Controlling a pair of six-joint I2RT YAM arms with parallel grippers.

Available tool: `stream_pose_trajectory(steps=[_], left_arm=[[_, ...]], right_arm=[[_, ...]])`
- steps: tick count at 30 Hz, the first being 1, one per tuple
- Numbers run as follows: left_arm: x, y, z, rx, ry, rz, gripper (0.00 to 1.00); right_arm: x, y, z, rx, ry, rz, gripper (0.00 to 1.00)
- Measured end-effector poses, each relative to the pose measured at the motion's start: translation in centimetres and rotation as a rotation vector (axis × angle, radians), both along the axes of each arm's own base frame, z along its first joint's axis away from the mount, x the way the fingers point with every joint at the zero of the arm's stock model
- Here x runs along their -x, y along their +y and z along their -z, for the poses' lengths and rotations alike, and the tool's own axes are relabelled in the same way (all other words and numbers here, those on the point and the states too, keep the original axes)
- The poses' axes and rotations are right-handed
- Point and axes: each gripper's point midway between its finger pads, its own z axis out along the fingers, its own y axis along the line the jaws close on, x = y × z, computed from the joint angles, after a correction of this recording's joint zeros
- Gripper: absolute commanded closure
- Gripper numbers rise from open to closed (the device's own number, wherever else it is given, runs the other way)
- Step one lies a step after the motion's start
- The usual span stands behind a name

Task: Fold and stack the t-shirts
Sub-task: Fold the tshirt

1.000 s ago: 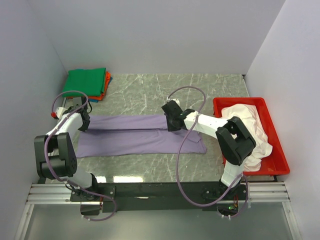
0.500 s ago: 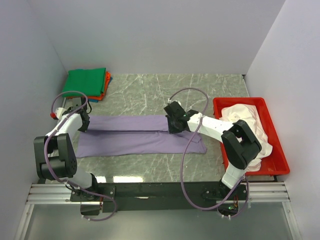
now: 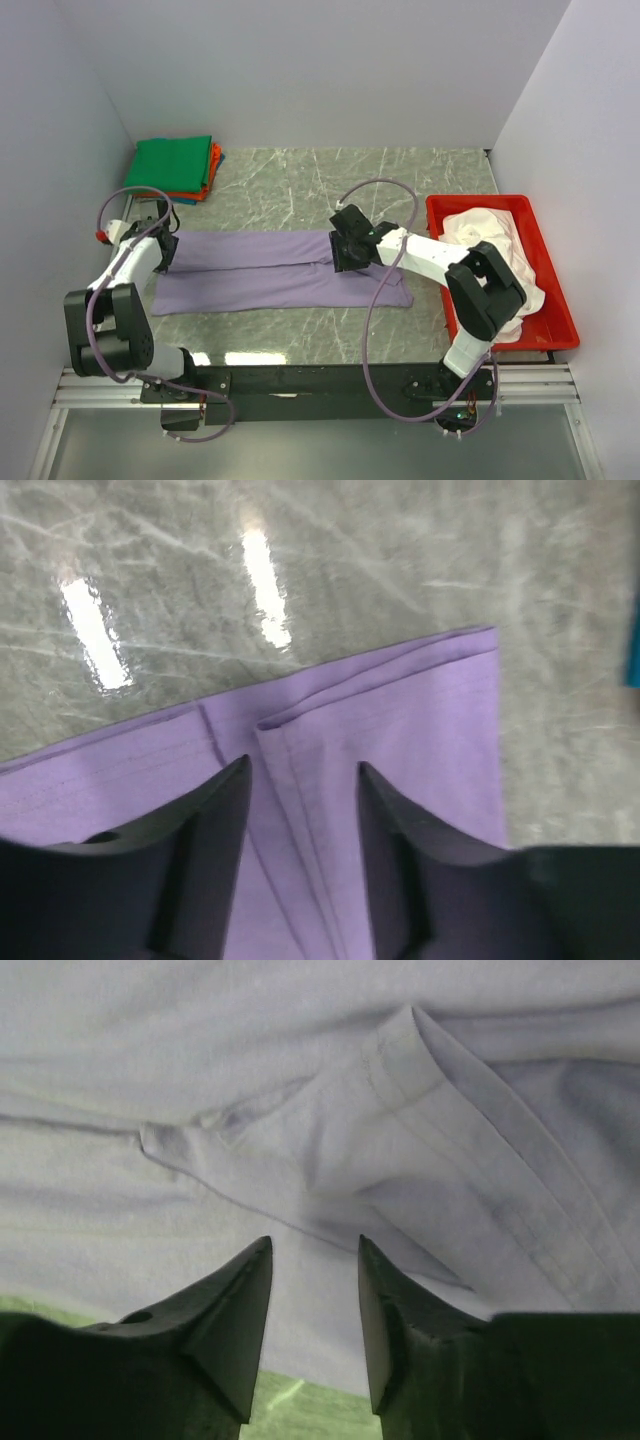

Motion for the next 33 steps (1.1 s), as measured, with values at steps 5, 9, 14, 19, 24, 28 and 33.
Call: stream_pose_trajectory(steps=[5,9,14,19,24,28,33], left_arm=[[-0.8,-0.3,-3.2,-0.017,-0.099,0.058,0.35],[-2.1,-2.4,-5.7,-0.020,-0.187,0.175,0.32],[-4.7,-12.2,-6.9,-0.010,-0.229,0.529,0.29],[-6.3,-24.2,-6.7,-0.006,-0.236,0.897,0.27],[-5.6,-35.0,-5.5,0.010,-0.250,1.211,0.25],[-5.0,-40.2,-4.6,0.027,-0.256,1.365,0.24],[-4.9,-44.0,-3.4,0.023,-0.243,1.478,0.25]], right_arm=[[0.1,-1.0,-2.6,-0.033,-0.038,0.040,0.51],[-1.7,-3.5,-5.7,-0.089,-0.112,0.151,0.51],[-2.1,-9.9,-5.8,-0.118,-0.131,0.355,0.52],[0.2,-14.4,-3.2,-0.121,-0.077,0.502,0.53],[2.3,-16.2,-1.2,-0.149,-0.025,0.574,0.54],[3.0,-16.8,0.0,-0.180,0.008,0.607,0.56],[2.8,-16.6,0.6,-0.235,0.029,0.623,0.57]])
